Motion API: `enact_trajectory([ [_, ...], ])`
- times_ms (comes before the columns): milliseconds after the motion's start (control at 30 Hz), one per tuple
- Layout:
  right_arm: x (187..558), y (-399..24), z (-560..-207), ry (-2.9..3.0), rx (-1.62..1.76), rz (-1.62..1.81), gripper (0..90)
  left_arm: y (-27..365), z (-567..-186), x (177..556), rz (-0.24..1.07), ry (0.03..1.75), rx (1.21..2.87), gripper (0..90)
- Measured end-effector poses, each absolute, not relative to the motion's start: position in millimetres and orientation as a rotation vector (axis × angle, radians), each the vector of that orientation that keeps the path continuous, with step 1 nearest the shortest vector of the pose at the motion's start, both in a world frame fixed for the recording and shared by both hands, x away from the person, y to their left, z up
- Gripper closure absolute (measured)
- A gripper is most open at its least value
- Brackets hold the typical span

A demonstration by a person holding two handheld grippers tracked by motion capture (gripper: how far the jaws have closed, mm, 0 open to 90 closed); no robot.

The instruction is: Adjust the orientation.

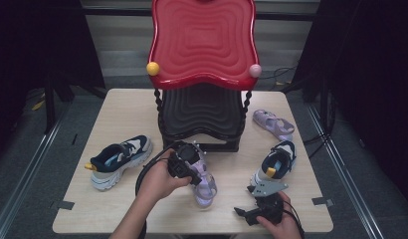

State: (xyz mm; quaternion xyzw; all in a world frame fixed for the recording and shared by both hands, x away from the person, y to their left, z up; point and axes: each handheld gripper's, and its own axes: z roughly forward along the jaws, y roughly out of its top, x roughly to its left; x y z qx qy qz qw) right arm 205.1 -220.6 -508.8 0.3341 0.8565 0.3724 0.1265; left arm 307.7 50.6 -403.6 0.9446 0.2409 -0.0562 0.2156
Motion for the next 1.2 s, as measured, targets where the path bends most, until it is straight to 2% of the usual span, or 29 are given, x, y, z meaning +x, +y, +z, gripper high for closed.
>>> enact_trajectory([
  [133, 205.2, -220.6, -509.0, 2.495, 0.971, 1.09, 13.5, 57.8, -410.5, 317.0, -0.19, 0.66, 2.602, 74.3],
  [300, 205.2, -220.6, -508.9, 2.494, 0.971, 1.087, 13.5, 62.8, -416.4, 320.7, -0.138, 0.695, 2.625, 73.1],
  [767, 205.1, -220.6, -508.8, 2.494, 0.972, 1.085, 13.5, 67.7, -416.5, 322.6, -0.138, 0.688, 2.632, 72.6],
  [800, 205.2, -220.6, -508.8, 2.494, 0.971, 1.085, 13.5, 69.4, -414.7, 322.6, -0.134, 0.687, 2.611, 77.5],
  [867, 205.1, -220.6, -508.8, 2.494, 0.971, 1.085, 13.5, 71.5, -412.4, 322.2, -0.095, 0.691, 2.609, 77.4],
  [1100, 205.2, -220.6, -508.9, 2.494, 0.971, 1.085, 13.5, 74.3, -412.0, 320.2, -0.102, 0.72, 2.593, 71.9],
  [1200, 205.1, -220.6, -508.9, 2.494, 0.971, 1.085, 13.5, 75.8, -413.3, 318.0, -0.108, 0.769, 2.581, 61.7],
])
